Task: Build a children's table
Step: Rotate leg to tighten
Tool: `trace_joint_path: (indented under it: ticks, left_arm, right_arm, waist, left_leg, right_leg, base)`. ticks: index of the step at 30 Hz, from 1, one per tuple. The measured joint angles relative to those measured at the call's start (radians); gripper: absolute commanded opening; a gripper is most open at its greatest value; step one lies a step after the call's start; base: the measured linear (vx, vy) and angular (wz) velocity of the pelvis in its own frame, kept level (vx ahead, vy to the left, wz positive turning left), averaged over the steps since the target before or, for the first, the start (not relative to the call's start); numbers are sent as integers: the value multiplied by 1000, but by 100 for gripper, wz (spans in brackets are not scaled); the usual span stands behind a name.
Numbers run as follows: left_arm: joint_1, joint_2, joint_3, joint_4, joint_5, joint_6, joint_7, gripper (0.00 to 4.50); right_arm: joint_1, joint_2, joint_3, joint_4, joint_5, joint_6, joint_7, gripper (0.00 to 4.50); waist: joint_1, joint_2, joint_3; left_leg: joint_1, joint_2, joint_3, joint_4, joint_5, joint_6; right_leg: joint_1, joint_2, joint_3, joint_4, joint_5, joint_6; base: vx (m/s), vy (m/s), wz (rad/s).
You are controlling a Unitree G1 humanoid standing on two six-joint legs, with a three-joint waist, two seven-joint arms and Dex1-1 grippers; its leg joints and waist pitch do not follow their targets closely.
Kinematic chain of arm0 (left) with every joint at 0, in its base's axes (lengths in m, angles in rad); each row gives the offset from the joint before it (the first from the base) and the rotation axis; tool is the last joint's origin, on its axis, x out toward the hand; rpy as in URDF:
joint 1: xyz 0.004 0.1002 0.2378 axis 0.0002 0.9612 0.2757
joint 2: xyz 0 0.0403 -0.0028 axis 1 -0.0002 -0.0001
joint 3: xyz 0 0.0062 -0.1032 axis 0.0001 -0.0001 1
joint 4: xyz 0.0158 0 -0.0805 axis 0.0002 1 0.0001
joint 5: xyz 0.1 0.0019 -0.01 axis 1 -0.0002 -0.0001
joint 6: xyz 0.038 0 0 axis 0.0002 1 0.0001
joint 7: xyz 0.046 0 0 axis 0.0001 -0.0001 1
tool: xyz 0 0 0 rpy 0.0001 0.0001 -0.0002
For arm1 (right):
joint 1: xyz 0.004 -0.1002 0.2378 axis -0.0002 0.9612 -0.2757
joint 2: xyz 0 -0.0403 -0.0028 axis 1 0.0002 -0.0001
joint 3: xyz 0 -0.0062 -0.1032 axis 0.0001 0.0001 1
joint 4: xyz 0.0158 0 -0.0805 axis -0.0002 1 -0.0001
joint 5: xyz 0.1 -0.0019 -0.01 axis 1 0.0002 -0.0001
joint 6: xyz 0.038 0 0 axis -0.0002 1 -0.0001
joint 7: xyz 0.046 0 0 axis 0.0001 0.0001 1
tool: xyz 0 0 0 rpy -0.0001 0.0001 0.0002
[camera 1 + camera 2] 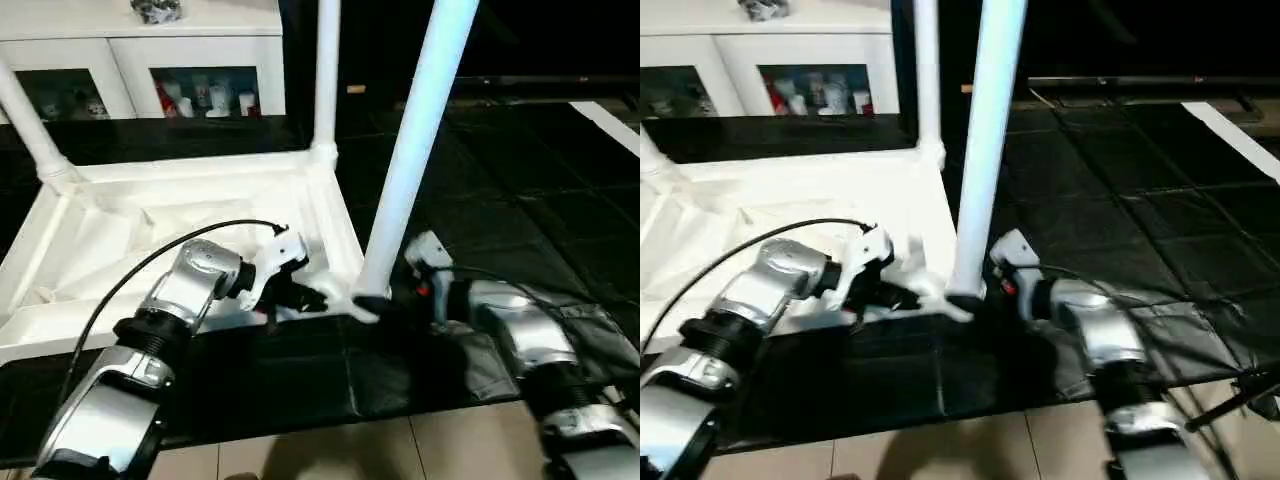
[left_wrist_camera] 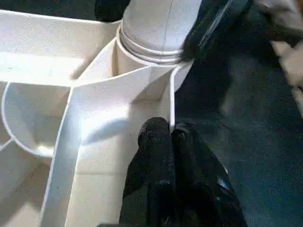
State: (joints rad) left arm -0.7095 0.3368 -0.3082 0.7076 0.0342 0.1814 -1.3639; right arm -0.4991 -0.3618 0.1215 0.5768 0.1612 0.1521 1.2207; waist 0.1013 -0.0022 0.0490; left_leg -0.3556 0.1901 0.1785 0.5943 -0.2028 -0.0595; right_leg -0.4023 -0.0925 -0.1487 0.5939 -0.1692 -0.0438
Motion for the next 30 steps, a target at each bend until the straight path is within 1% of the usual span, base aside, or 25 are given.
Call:
trace_joint_path:
  ticks: [2, 3, 5, 7, 8, 9, 11, 13, 18, 23, 30]
  left_arm:
    - [2, 9, -18, -8, 2, -10, -32, 0]
    - [2, 12, -24, -10, 3, -15, -43, 0]
    - [2, 18, -42, -18, 4, -27, -77, 0]
    - [3, 24, -53, -26, 5, -36, -101, 0]
    - [3, 27, -57, -29, 7, -39, -107, 0]
    - [3, 30, -61, -32, 8, -41, -114, 0]
    - [3, 32, -63, -36, 9, -45, -118, 0]
    - [3, 32, -64, -36, 9, -50, -119, 0]
    - [4, 33, -73, -39, 8, -56, -131, 0]
    - [6, 35, -76, -45, 8, -59, -131, 0]
    - [6, 33, -75, -45, 8, -56, -126, 0]
  right_arm:
    - [-2, -11, 8, -22, 25, 1, 82, 364]
    - [-4, -11, 14, -24, 32, 0, 114, 337]
    - [-10, -13, 35, -21, 39, -1, 174, 330]
    - [-17, -15, 45, -16, 41, -2, 217, 302]
    - [-22, -15, 45, -12, 42, -2, 231, 302]
    - [-27, -15, 46, -10, 43, -2, 245, 290]
    - [-38, -15, 50, -7, 43, -1, 271, 281]
    - [-44, -17, 55, -7, 43, -1, 276, 257]
    - [-52, -30, 77, -6, 41, -12, 294, 223]
    - [-52, -30, 81, -6, 40, -25, 296, 211]
    - [-50, -30, 81, -8, 40, -23, 296, 209]
  waist:
    - [6, 0, 0]
    - [10, 0, 0]
    - [18, 0, 0]
    - [24, 0, 0]
    - [25, 0, 0]
    - [26, 0, 0]
    - [28, 0, 0]
    - [32, 0, 0]
    - [41, 0, 0]
    - [41, -1, 0]
    - [42, -1, 0]
  left_leg:
    - [3, 1, 0, 0, -1, -2]
    - [4, 1, 0, 0, -1, -2]
    - [4, 2, 0, 0, 0, -4]
    - [3, 2, 0, 0, 1, -5]
    - [3, 2, 0, 0, 1, -5]
    - [3, 2, 0, 0, 1, -5]
    - [2, 2, 0, 0, 1, -5]
    - [2, 2, 0, 0, 1, -5]
    - [2, 2, 0, 0, 1, -5]
    - [2, 2, 0, 0, 1, -5]
    - [2, 2, 0, 0, 1, -5]
  right_leg:
    - [2, 0, -1, 1, 0, 1]
    - [3, 0, -1, 2, -1, 1]
    - [3, 0, -1, 2, -1, 2]
    - [4, 0, -1, 2, -1, 1]
    - [4, 0, 0, 2, 0, 1]
    - [4, 0, 0, 1, 0, 1]
    - [4, 0, 0, 1, 0, 1]
    - [4, 0, 0, 2, 0, 1]
    - [4, 0, 0, 1, -1, 1]
    - [4, 0, 0, 2, -1, 1]
    - [4, 0, 0, 2, -1, 1]
  base:
    - [0, 0, 0]
    - [0, 0, 0]
    - [0, 0, 0]
    - [0, 0, 0]
    - [0, 0, 0]
    - [0, 0, 0]
    - [0, 0, 0]
    - [0, 0, 0]
    - [0, 0, 0]
    - [0, 0, 0]
    - [0, 0, 0]
